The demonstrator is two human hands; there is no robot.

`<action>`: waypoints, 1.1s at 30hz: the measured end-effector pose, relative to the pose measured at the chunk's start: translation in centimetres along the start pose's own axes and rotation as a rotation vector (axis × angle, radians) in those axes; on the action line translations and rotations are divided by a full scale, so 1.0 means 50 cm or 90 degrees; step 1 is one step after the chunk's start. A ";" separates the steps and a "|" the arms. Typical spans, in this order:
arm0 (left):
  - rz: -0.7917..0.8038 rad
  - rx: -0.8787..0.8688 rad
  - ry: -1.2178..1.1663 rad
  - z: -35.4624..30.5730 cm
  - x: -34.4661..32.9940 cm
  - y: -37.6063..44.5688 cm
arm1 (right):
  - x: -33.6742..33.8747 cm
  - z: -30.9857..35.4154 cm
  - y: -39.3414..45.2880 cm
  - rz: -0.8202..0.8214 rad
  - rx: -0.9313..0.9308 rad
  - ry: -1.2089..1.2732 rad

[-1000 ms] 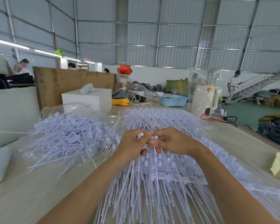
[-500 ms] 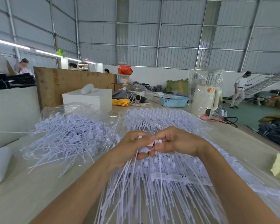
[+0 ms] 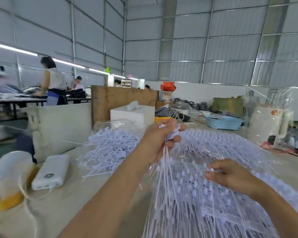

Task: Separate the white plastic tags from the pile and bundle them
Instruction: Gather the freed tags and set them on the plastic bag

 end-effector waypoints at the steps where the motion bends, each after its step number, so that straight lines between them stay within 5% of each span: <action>1: -0.031 0.005 0.015 -0.032 0.030 0.006 | -0.002 -0.004 0.002 -0.005 -0.001 0.004; 11: -0.310 0.306 0.629 -0.061 0.333 0.082 | -0.012 0.003 0.012 0.001 0.021 0.020; 20: -0.247 0.229 1.194 -0.031 0.329 0.175 | -0.009 -0.006 0.019 -0.018 0.025 -0.001; 23: -0.334 0.133 1.331 -0.020 0.326 0.189 | -0.006 0.002 0.019 -0.024 0.026 0.010; 29: -0.322 0.115 1.332 0.019 0.350 0.191 | -0.010 0.008 0.019 -0.014 0.024 0.010; 33: -0.416 0.116 1.307 -0.008 0.360 0.181 | -0.011 0.007 0.019 -0.007 0.015 -0.003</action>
Point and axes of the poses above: each hand's wrist, its own y-axis towards the middle knuckle, its own x-axis out of the back of the hand, z = x × y, the point moved 4 cm from there along y, towards the middle knuckle, and after that the axes turned 7 degrees about x, right-handed, at the moved point
